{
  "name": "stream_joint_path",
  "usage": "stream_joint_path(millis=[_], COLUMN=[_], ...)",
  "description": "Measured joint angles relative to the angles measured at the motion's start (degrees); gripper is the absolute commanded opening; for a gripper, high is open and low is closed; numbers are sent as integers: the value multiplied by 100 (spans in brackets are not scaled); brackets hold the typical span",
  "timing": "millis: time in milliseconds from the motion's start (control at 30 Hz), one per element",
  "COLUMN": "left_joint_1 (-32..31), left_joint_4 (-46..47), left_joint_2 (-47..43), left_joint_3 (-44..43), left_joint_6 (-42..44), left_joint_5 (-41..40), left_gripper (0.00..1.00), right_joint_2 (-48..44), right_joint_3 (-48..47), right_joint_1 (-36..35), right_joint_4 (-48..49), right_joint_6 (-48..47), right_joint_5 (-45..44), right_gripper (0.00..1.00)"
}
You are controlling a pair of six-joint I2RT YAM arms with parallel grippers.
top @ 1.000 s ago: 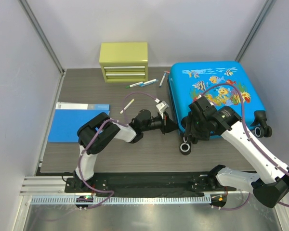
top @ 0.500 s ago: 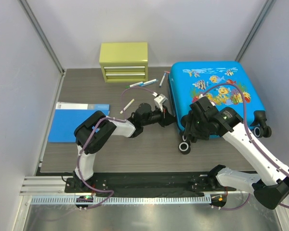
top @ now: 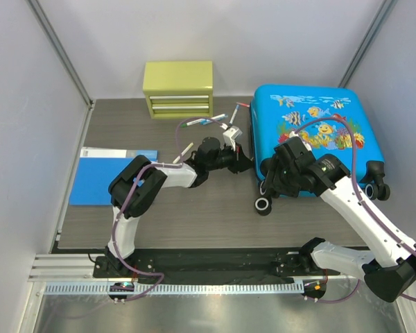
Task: Pack the luggage
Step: Zip the luggage at the center of the board.
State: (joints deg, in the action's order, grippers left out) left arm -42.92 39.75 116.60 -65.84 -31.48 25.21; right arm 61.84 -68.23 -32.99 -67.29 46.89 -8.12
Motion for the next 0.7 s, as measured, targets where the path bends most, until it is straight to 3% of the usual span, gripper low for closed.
stream_joint_path(millis=[233,467,700], left_joint_1=[46,153,446], left_joint_4=[-319,-1082,-1386], left_joint_2=[92,387,527], left_joint_3=[-260,-1064,-1449], left_joint_6=[-2,-55,-109], left_joint_5=[33,-35,-713], left_gripper=[0,0,0], right_joint_2=[2,7,-13], right_joint_3=[0,2,-15], right_joint_1=[0,9,-105], right_joint_4=[39,138,-756], right_joint_6=[-90,-177,-476], right_joint_5=[37,85,691], right_gripper=[1,1,1])
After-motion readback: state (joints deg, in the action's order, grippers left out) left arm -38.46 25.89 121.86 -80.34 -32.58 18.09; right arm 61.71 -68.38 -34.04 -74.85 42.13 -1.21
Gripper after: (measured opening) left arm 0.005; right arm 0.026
